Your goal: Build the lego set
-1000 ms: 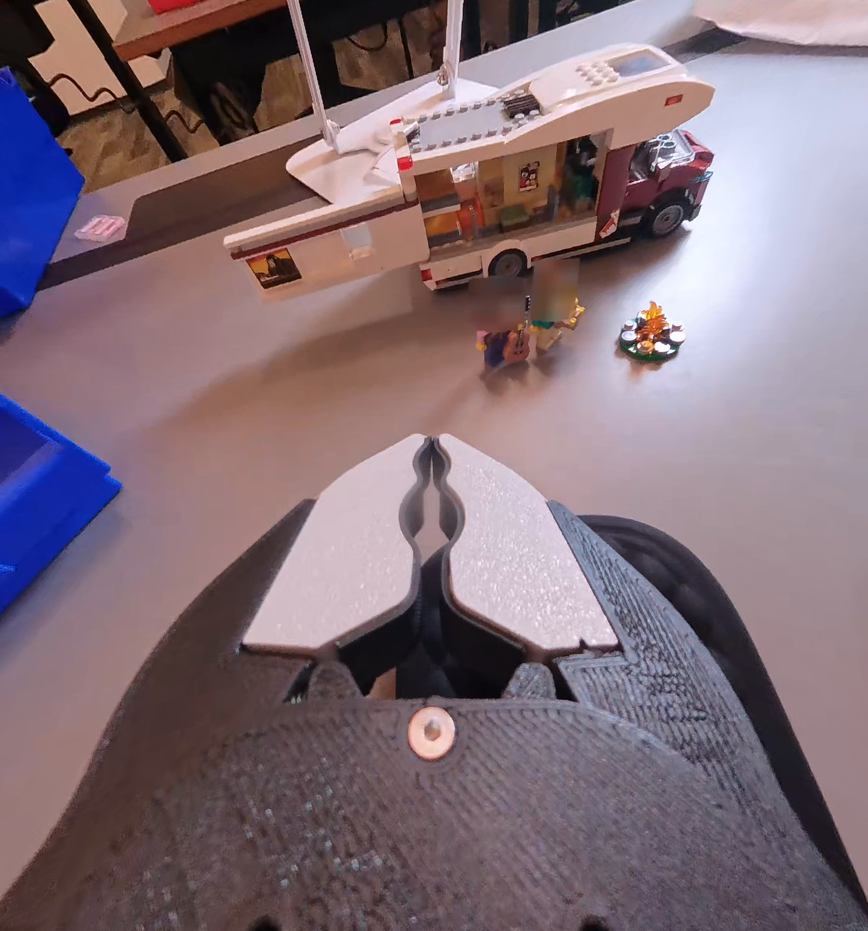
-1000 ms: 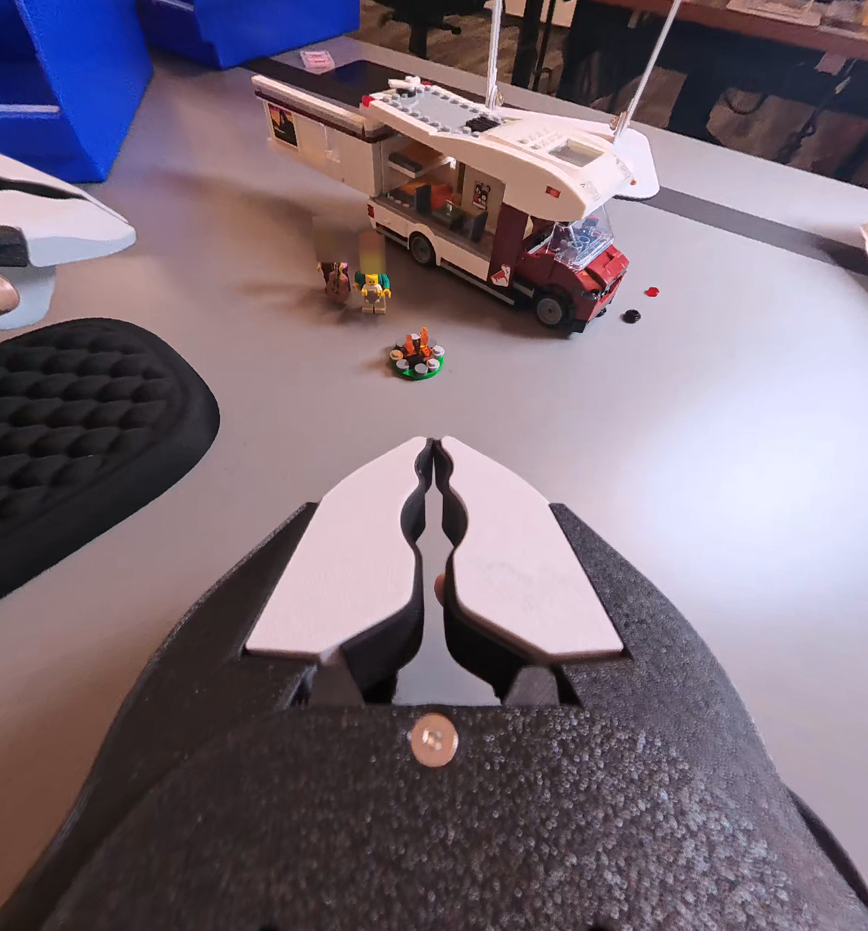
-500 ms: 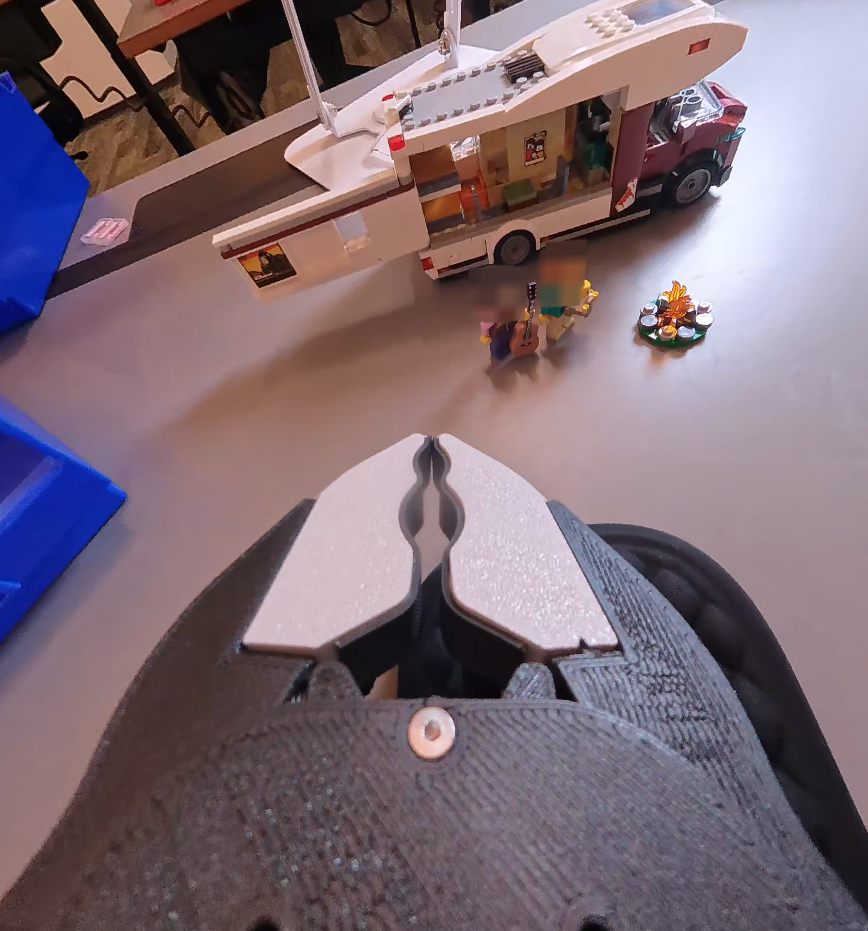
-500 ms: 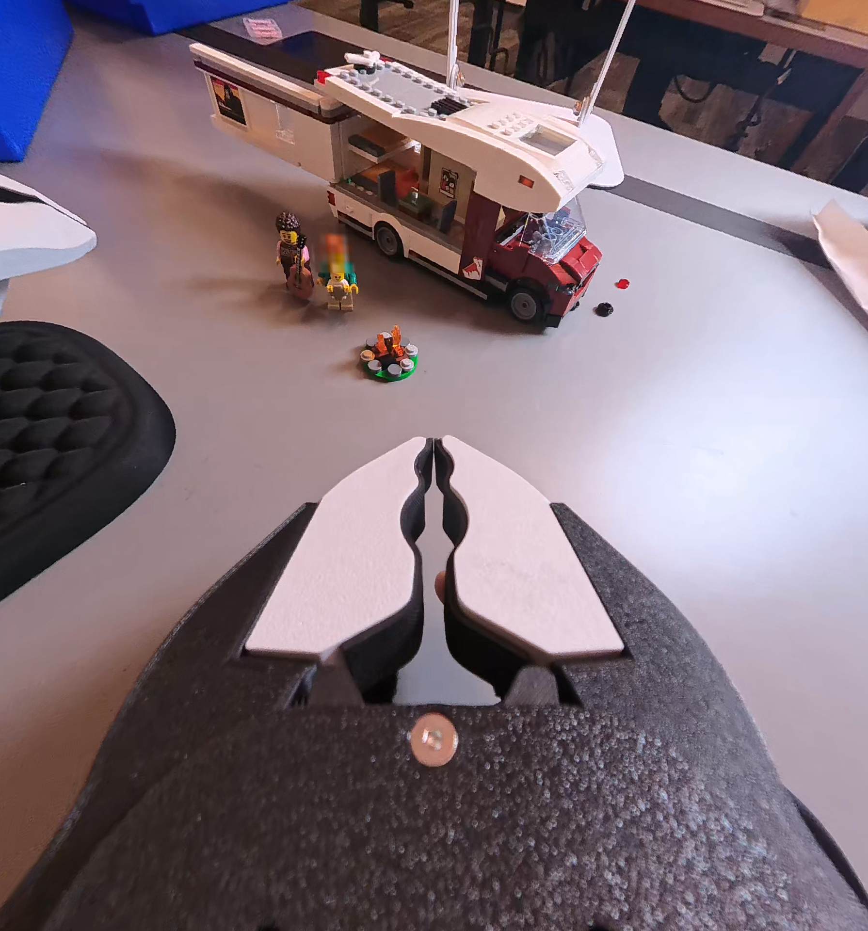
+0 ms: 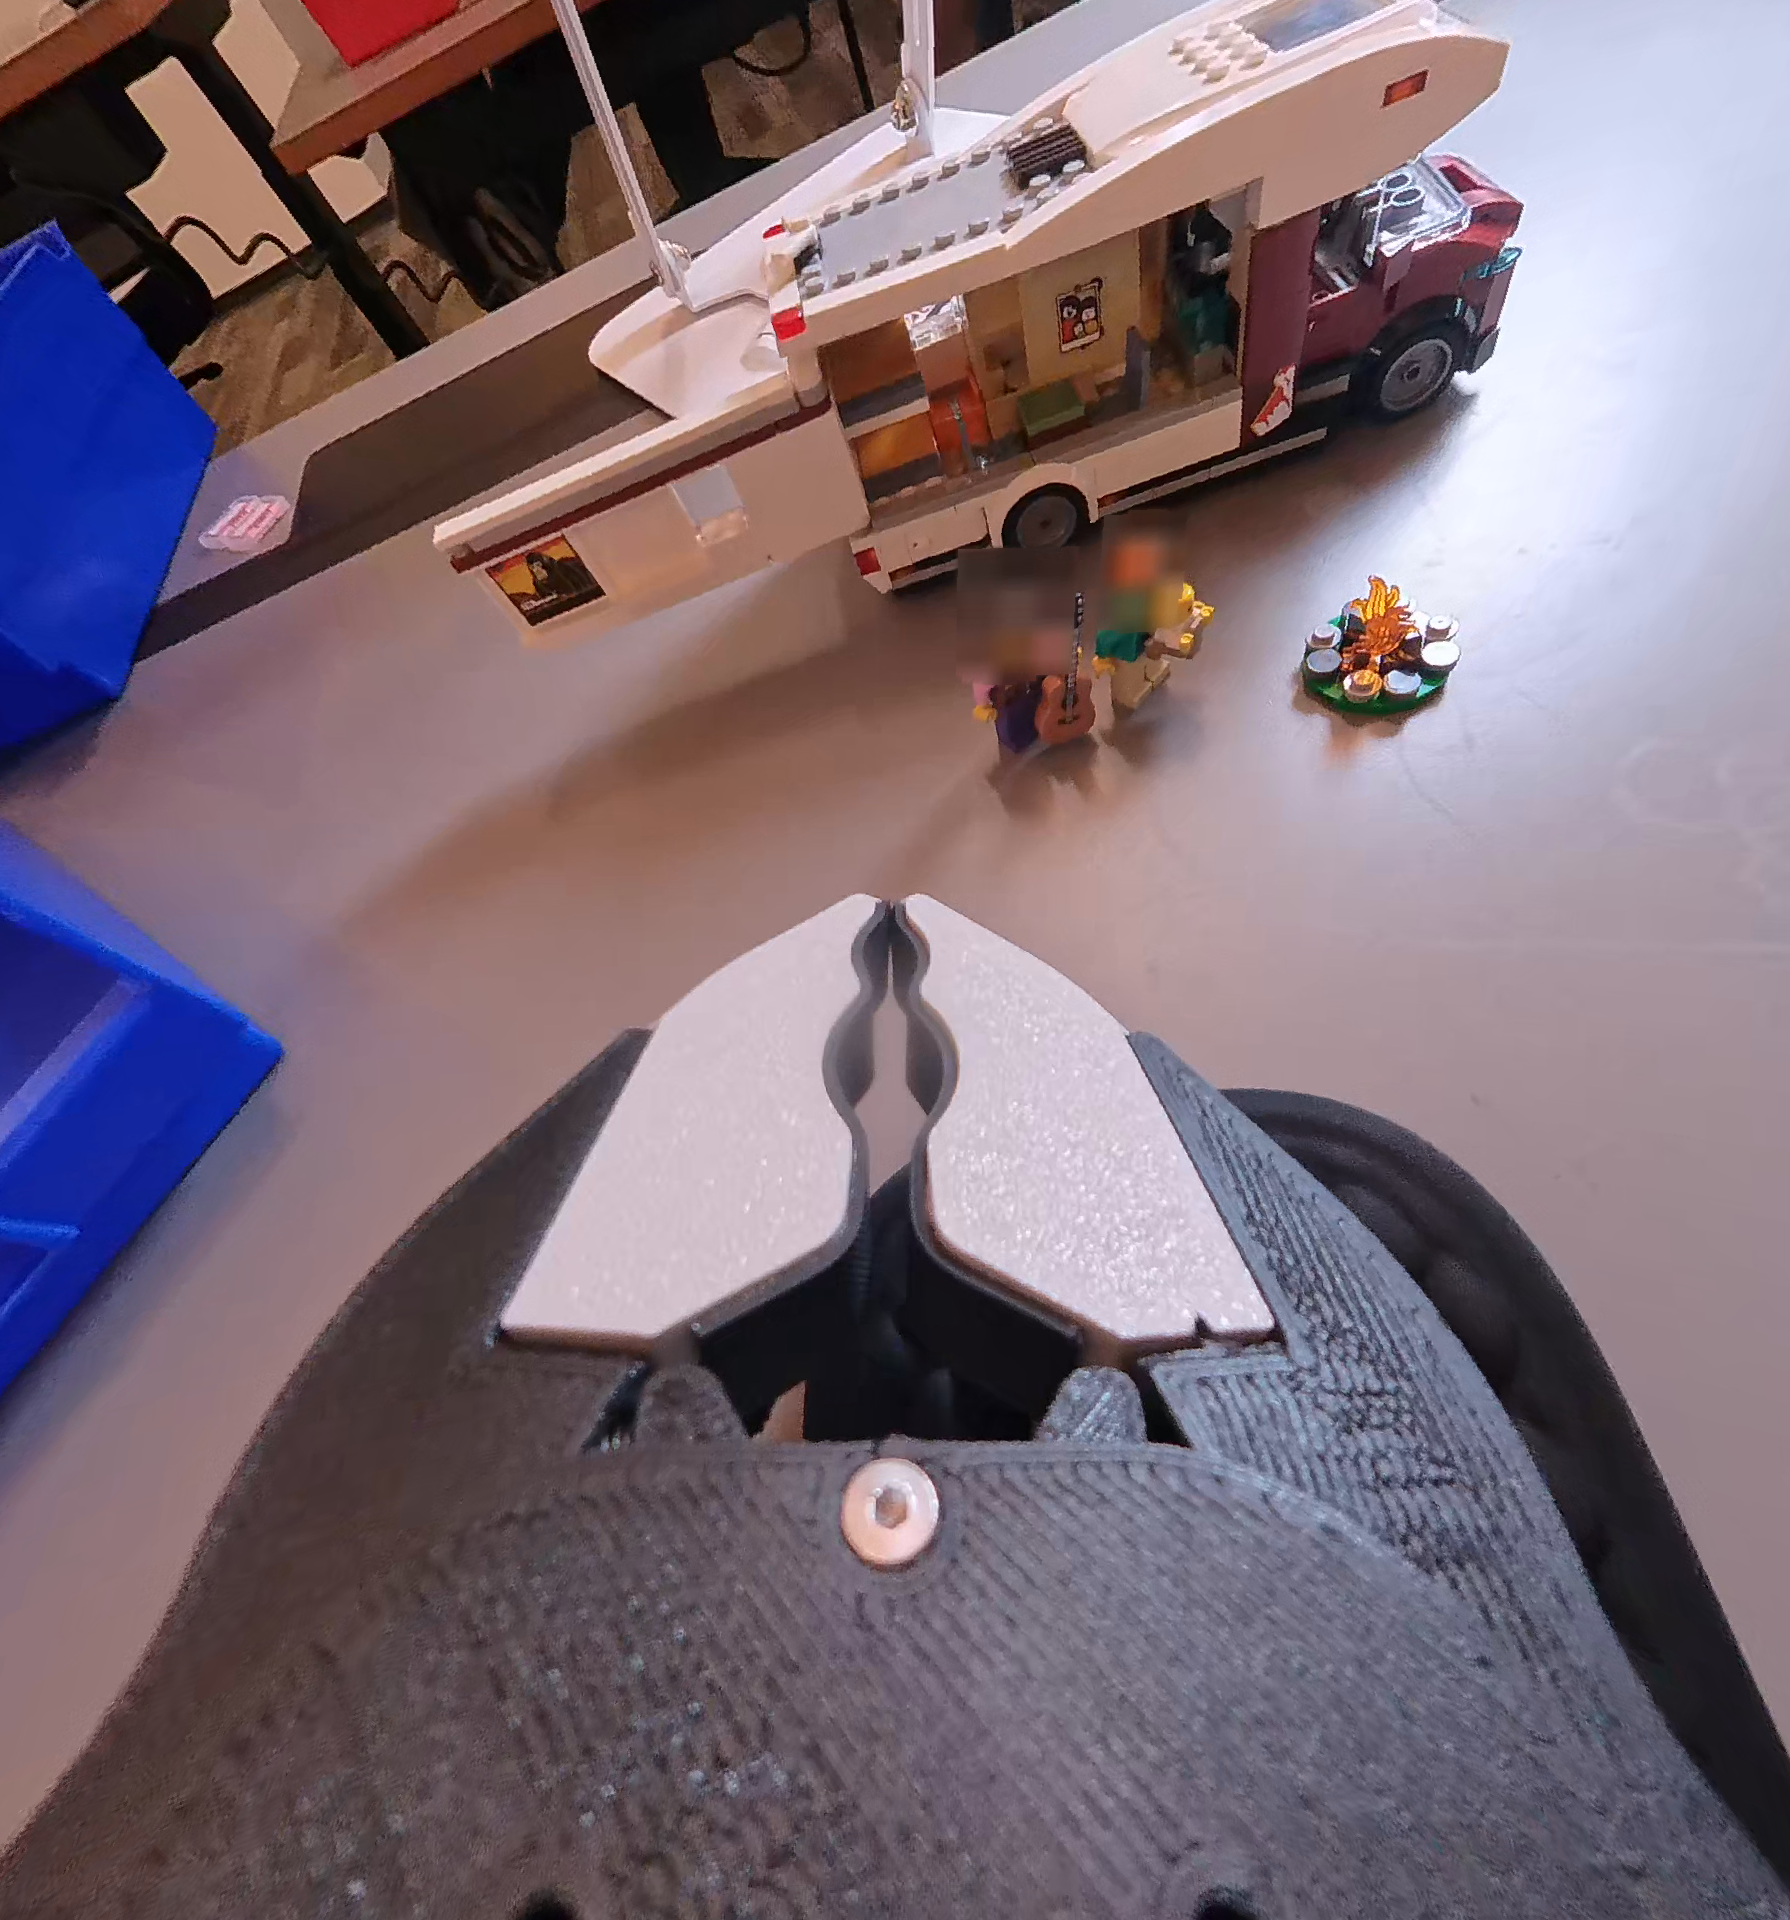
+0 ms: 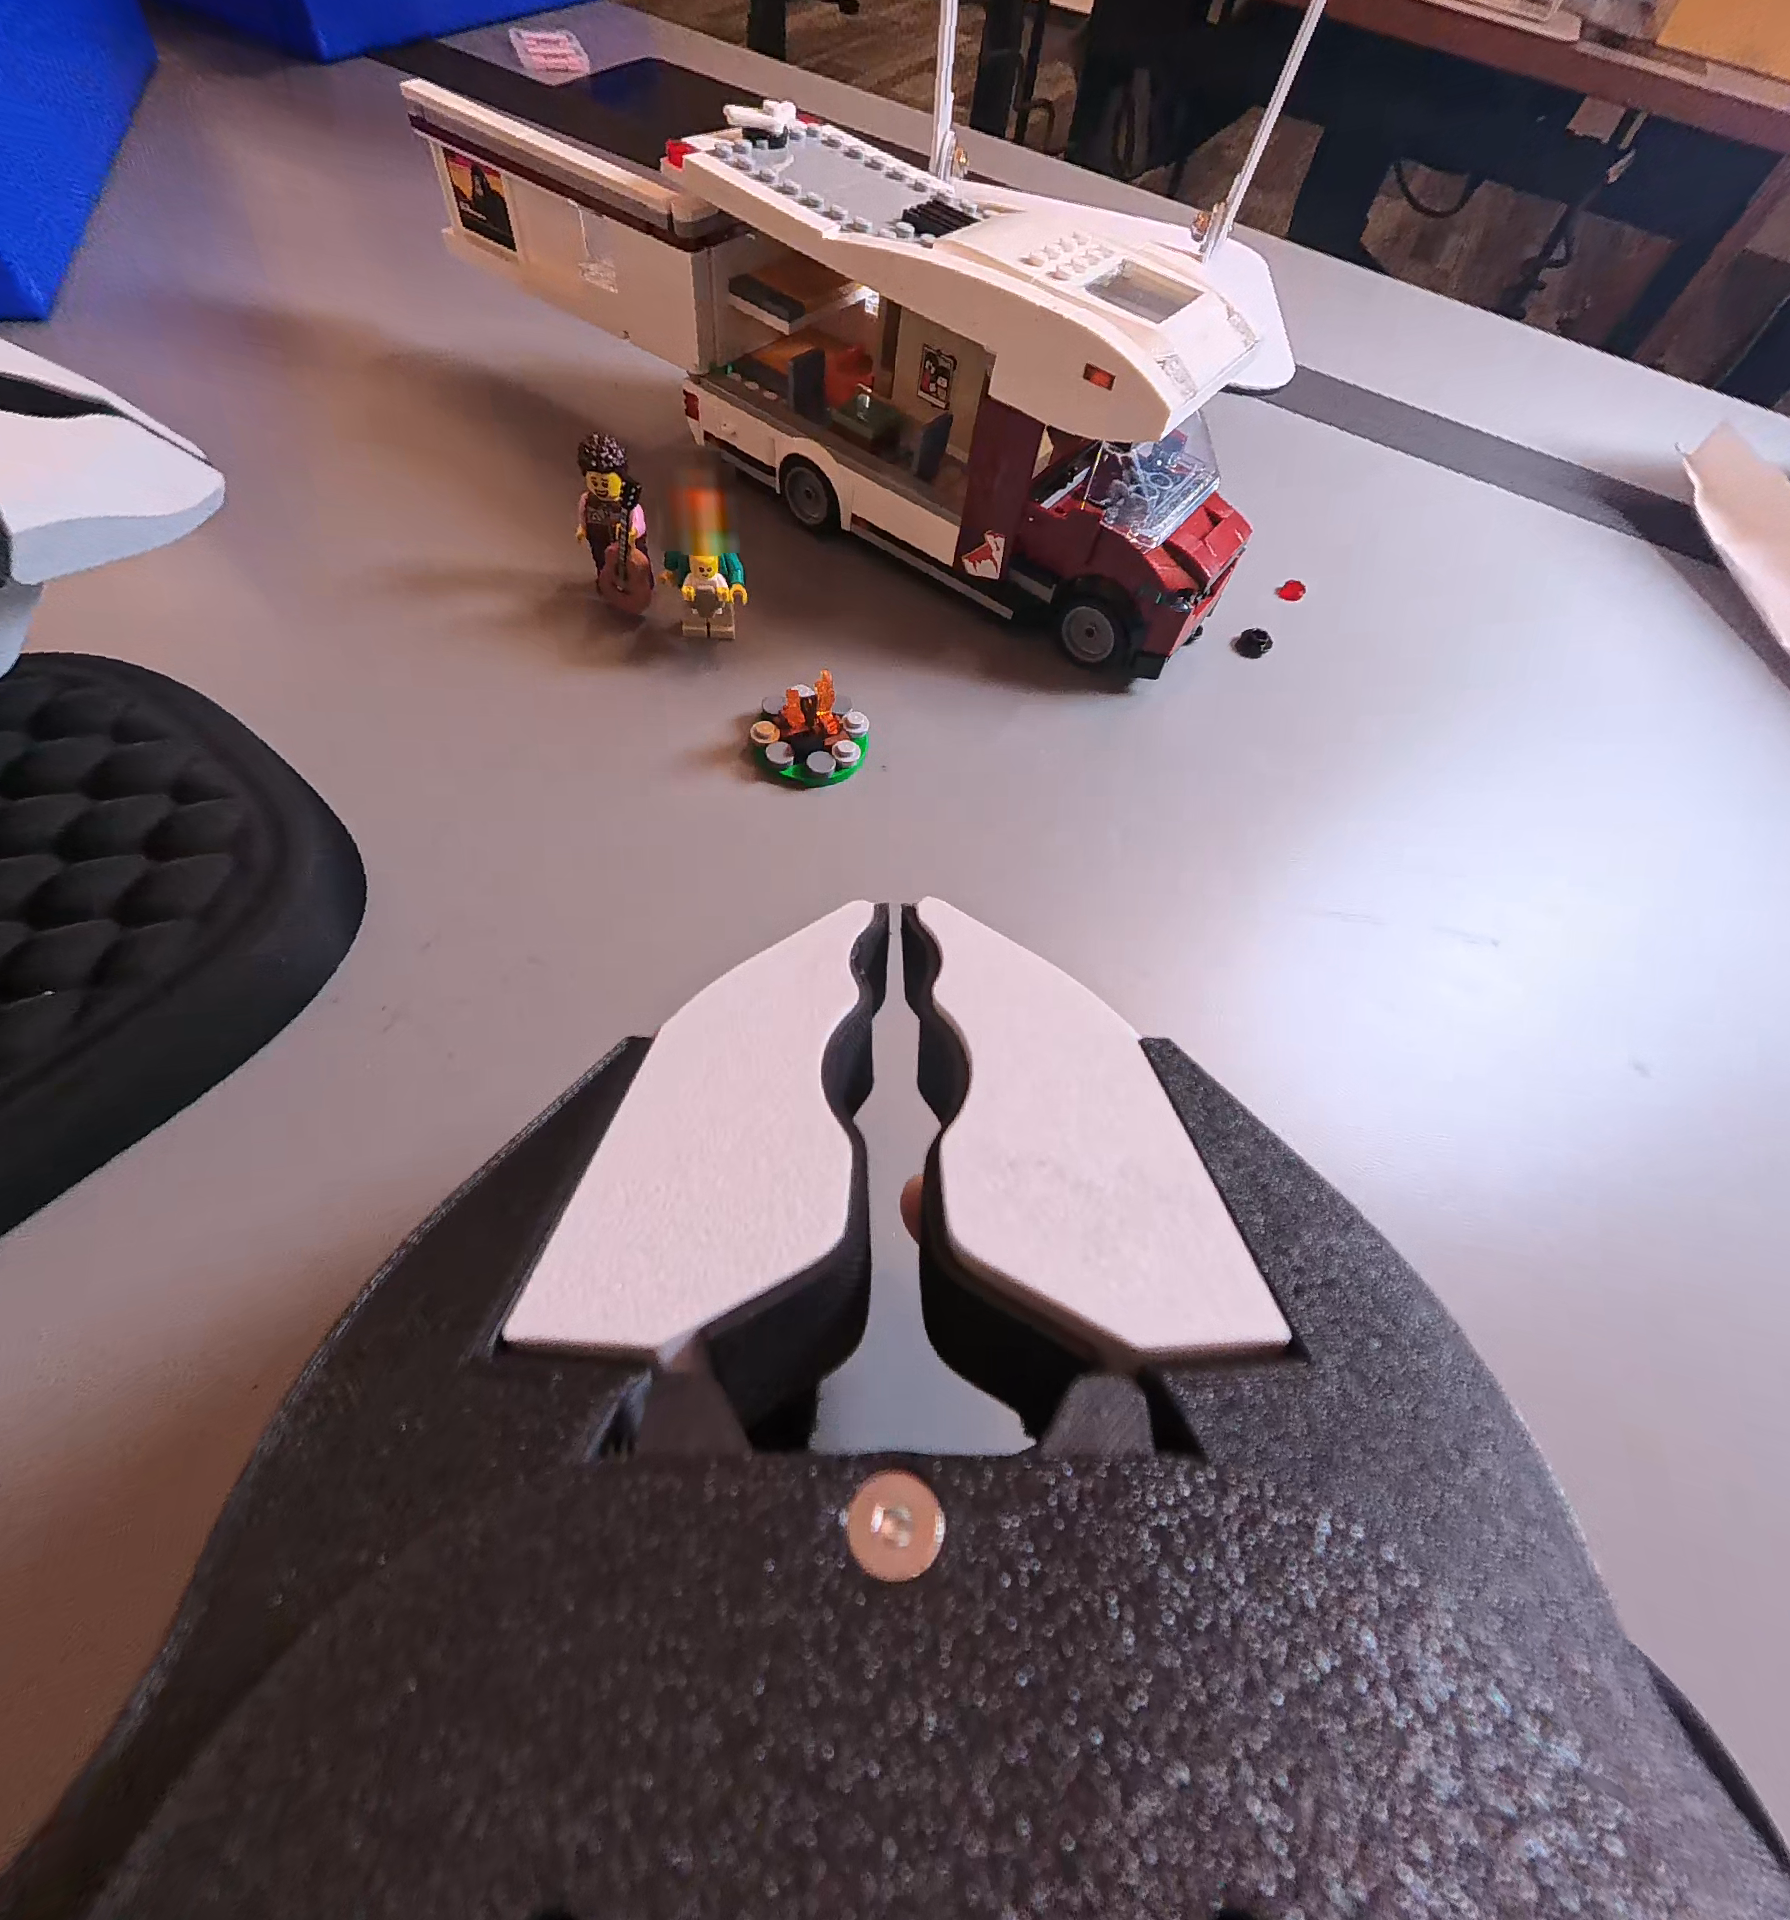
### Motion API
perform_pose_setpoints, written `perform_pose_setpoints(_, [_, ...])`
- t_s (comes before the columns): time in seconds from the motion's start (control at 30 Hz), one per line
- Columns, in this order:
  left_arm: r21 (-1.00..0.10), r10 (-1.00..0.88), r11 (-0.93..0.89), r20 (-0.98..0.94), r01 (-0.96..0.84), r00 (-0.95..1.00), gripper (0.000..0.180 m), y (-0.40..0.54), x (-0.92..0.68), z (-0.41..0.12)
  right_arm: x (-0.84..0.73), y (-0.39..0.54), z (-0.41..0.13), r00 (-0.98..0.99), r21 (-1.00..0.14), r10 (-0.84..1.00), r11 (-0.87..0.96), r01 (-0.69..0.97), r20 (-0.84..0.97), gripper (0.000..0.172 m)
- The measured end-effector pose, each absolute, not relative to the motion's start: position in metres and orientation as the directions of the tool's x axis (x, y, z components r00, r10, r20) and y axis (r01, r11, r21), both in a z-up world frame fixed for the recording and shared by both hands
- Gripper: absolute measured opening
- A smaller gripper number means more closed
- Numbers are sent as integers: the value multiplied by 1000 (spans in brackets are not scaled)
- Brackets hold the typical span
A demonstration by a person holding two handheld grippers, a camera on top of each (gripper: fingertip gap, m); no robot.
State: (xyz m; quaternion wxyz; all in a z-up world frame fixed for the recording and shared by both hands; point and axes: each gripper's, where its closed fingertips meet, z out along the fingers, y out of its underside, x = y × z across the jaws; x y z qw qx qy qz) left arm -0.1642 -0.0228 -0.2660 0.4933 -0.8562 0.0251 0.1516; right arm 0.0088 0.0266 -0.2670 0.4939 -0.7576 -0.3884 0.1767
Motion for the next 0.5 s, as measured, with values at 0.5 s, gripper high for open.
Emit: perform_pose_setpoints(0.5, [-880, 34, -413, -273, -235, 961, 0, -4, -104, -242, 32, 49, -243, 606, -874, 765, -121, 470, 220, 3])
